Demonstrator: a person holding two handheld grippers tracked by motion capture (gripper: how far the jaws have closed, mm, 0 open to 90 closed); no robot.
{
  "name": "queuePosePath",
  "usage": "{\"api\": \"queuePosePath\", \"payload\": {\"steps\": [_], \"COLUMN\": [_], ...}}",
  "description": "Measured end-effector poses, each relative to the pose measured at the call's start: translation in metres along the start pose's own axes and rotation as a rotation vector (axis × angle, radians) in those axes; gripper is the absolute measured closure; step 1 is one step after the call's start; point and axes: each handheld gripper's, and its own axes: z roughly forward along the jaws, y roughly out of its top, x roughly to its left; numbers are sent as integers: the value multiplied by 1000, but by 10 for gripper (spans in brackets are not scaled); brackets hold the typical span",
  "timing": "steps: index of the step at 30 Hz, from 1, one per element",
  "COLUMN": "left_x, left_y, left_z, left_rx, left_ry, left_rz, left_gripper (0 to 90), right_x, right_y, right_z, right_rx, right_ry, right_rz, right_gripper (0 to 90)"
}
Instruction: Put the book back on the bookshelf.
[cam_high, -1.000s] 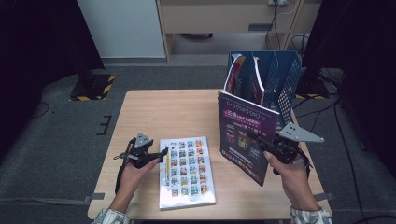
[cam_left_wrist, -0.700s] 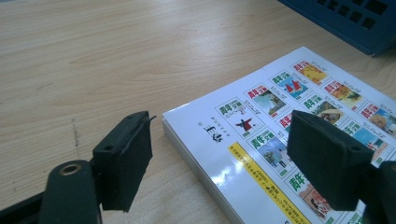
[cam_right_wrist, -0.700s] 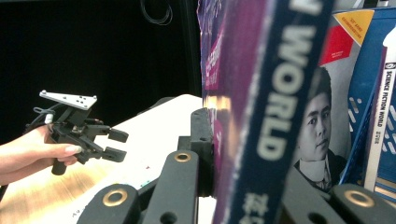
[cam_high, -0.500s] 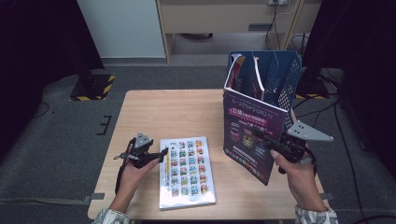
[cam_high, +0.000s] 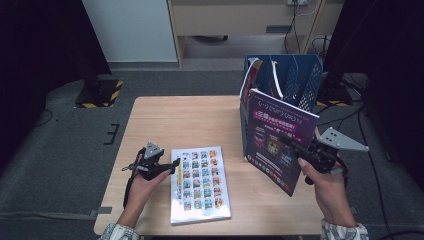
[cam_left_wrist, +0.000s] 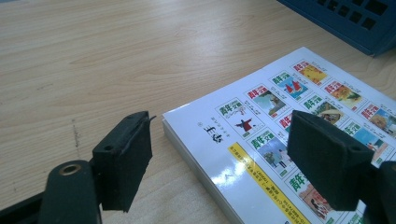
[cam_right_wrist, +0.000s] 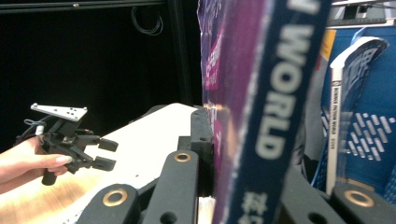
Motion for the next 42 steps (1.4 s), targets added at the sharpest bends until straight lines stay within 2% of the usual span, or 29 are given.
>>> {"api": "queuePosePath", "payload": {"steps": [7, 30, 42], "left_x": [0, 0, 0], "left_y": [0, 0, 0], "left_z": [0, 0, 0], "left_rx": [1, 2, 5], "left_ry": [1, 2, 1], "left_rz": [2, 4, 8], "left_gripper": [217, 219, 219], "right_x": [-2, -17, -19], "right_y": [4, 8, 10], "right_z": [-5, -20, -23], "right_rx": [-12, -59, -69], "right_ry": [-22, -163, -179], "right_rz": [-8, 2, 14], "right_gripper": [843, 843, 843]}}
